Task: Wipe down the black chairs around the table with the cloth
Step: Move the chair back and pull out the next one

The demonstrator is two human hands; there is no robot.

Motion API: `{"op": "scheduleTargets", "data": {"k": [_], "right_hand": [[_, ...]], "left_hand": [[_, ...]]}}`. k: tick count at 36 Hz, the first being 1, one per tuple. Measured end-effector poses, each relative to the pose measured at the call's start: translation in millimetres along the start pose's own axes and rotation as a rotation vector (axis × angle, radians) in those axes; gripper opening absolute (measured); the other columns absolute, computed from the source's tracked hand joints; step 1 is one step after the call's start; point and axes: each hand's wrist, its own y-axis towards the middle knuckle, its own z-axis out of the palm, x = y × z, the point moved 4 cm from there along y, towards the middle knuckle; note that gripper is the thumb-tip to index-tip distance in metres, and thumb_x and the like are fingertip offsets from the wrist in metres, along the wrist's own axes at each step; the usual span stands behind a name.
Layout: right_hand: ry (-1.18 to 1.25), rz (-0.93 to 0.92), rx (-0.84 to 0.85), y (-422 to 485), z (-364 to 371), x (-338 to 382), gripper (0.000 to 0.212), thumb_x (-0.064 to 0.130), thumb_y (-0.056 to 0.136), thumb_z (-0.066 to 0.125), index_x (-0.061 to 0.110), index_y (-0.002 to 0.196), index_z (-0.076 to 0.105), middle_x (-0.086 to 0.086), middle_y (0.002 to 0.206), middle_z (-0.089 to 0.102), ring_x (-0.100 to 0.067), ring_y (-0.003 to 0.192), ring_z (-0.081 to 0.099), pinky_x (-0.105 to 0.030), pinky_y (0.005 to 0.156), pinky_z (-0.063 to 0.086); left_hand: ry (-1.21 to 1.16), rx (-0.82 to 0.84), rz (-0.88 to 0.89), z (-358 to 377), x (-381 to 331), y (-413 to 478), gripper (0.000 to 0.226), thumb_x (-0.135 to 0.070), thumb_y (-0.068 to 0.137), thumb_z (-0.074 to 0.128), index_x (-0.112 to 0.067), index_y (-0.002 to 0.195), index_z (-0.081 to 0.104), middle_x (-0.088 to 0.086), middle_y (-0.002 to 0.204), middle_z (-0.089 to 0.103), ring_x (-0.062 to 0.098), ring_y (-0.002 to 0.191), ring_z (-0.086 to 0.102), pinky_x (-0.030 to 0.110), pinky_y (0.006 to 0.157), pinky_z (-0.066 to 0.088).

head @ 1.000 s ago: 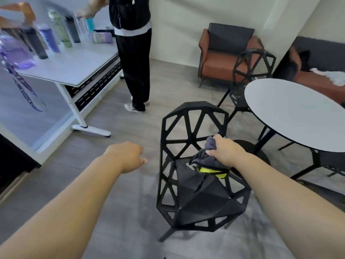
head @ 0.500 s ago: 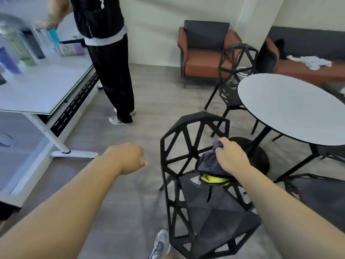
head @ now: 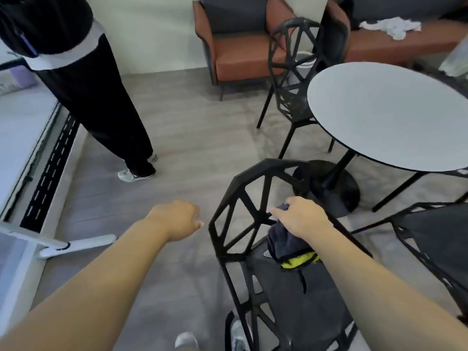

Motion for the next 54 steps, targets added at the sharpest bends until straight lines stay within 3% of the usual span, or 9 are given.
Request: {"op": "scheduleTargets", "data": {"k": [10, 16, 21, 27, 34, 39, 47, 52, 54], "right_hand": [[0.141, 0.141, -0.02, 27.4, 23.7, 12.8, 0.015, 0.031, 0.081, 0.06, 0.024, 0.089, 0.049, 0.002, 0.093, 0.054, -0.024, 0.096, 0.055, -0.031, 0.074, 0.041], [0.196, 0.284, 0.019, 41.2, 39.1, 40.4, 0.043, 0.04, 0.083, 0.061, 0.032, 0.125, 0.057, 0.006, 0.112, 0.066, -0.022, 0.105, 0.059, -0.032, 0.082, 0.048], [0.207, 0.376, 0.061, 50.4, 53.8, 70.1, 0.041, 0.054, 0.083, 0.061, 0.025, 0.111, 0.062, 0.004, 0.108, 0.063, -0.02, 0.106, 0.057, -0.032, 0.08, 0.047], [0.174, 0.441, 0.105, 67.8, 71.2, 95.1, 0.072, 0.072, 0.076, 0.056, 0.026, 0.131, 0.051, -0.003, 0.121, 0.056, -0.024, 0.116, 0.052, -0.037, 0.087, 0.047], [0.151, 0.468, 0.125, 86.1, 91.3, 112.8, 0.059, 0.062, 0.079, 0.059, 0.02, 0.119, 0.052, -0.004, 0.112, 0.058, -0.029, 0.107, 0.055, -0.04, 0.088, 0.045], [0.173, 0.467, 0.108, 94.2, 99.0, 114.6, 0.033, 0.034, 0.078, 0.065, 0.017, 0.099, 0.047, -0.001, 0.092, 0.049, -0.027, 0.092, 0.052, -0.033, 0.068, 0.033], [0.193, 0.418, 0.131, 90.9, 109.0, 112.6, 0.061, 0.039, 0.077, 0.068, 0.017, 0.13, 0.049, 0.003, 0.093, 0.052, -0.023, 0.086, 0.052, -0.031, 0.061, 0.038], [0.14, 0.339, 0.226, 72.1, 121.5, 116.9, 0.056, 0.047, 0.075, 0.068, 0.016, 0.119, 0.051, 0.001, 0.097, 0.056, -0.025, 0.089, 0.058, -0.034, 0.066, 0.051], [0.107, 0.308, 0.25, 62.4, 126.5, 119.0, 0.044, 0.047, 0.075, 0.068, 0.019, 0.102, 0.049, 0.001, 0.096, 0.057, -0.026, 0.089, 0.059, -0.036, 0.067, 0.052]], "left_hand": [[0.052, -0.006, 0.243, -27.4, 2.6, 106.3, 0.042, -0.029, 0.099, 0.037, -0.029, 0.141, 0.035, 0.0, 0.143, 0.043, 0.024, 0.126, 0.043, 0.039, 0.099, 0.041], [0.243, -0.046, 0.502, -57.0, -12.4, 174.8, 0.046, -0.022, 0.1, 0.034, -0.03, 0.145, 0.027, -0.002, 0.15, 0.029, 0.023, 0.132, 0.036, 0.039, 0.099, 0.04], [0.361, -0.08, 0.75, -73.0, -31.5, 211.6, 0.051, -0.015, 0.098, 0.041, -0.026, 0.145, 0.026, -0.001, 0.146, 0.03, 0.026, 0.122, 0.044, 0.036, 0.086, 0.043], [0.465, -0.141, 1.006, -79.0, -65.5, 241.8, 0.075, 0.005, 0.09, 0.047, -0.031, 0.149, 0.017, -0.001, 0.158, 0.009, 0.026, 0.14, 0.021, 0.037, 0.1, 0.04], [0.823, -0.252, 1.268, -72.4, -107.4, 264.6, 0.067, -0.02, 0.097, 0.048, -0.03, 0.151, 0.009, -0.007, 0.159, -0.004, 0.028, 0.145, -0.004, 0.038, 0.112, 0.027], [0.838, -0.325, 1.382, -68.1, -119.9, 264.6, 0.046, -0.018, 0.1, 0.038, -0.026, 0.145, 0.031, -0.008, 0.157, 0.014, 0.031, 0.144, -0.01, 0.04, 0.119, 0.006], [0.882, -0.416, 1.429, -63.9, -113.3, 260.5, 0.041, -0.018, 0.1, 0.032, -0.026, 0.139, 0.042, -0.008, 0.15, 0.034, 0.025, 0.146, -0.001, 0.043, 0.109, -0.02], [0.739, -0.442, 1.511, -52.0, -88.7, 253.1, 0.032, -0.015, 0.094, 0.048, -0.02, 0.123, 0.06, -0.003, 0.13, 0.057, 0.025, 0.141, 0.027, 0.039, 0.11, -0.025], [0.658, -0.473, 1.565, -47.2, -78.0, 244.9, 0.025, -0.011, 0.084, 0.064, -0.014, 0.108, 0.07, 0.002, 0.111, 0.067, 0.029, 0.128, 0.048, 0.043, 0.114, -0.011]]}}
